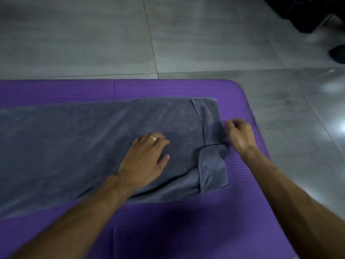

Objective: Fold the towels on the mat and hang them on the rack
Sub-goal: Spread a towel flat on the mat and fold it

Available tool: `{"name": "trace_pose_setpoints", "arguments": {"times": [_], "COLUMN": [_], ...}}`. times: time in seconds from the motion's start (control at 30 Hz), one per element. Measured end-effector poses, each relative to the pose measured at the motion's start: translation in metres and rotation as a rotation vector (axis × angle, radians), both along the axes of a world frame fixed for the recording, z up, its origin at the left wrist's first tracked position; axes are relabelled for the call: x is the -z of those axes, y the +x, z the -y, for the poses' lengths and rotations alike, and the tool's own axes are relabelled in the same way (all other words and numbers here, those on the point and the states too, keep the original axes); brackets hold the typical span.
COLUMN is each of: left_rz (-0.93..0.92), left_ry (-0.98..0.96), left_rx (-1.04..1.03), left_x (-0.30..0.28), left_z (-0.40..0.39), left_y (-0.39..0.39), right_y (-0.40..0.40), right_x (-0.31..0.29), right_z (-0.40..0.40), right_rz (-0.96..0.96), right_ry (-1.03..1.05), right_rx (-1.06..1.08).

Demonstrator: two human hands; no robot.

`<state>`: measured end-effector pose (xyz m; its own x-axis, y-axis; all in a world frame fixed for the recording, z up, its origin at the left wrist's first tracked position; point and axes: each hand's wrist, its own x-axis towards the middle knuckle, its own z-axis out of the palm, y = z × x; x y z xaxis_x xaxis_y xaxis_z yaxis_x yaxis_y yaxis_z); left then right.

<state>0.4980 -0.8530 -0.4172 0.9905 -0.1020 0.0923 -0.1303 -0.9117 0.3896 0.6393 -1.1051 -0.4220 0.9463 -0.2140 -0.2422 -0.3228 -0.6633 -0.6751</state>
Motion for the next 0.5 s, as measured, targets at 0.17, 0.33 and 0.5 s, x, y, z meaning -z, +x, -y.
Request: {"name": "trace_pose_setpoints", "arguments": {"times": [0.17, 0.33, 0.5], "left_rz": [0.105, -0.059, 0.048], "left_ry": [0.056, 0.287, 0.326], "left_rx": [0.188, 0.17, 0.085], "left_x": [0.006, 0.019, 0.006], "left_z": [0.042, 0.041, 0.047], "left_y": [-0.076, -0.086, -0.073], "right_y": [-0.114, -0.138, -0.155], "right_x": [-0.007, -0.012, -0.042], "right_z": [0.022, 0.003, 0.045], "right_rz": [-0.163, -0.25, -0.15], "right_ry": [0.03, 0.062, 0.543], "right_rx": [-0.063, -0.166, 0.134]}}
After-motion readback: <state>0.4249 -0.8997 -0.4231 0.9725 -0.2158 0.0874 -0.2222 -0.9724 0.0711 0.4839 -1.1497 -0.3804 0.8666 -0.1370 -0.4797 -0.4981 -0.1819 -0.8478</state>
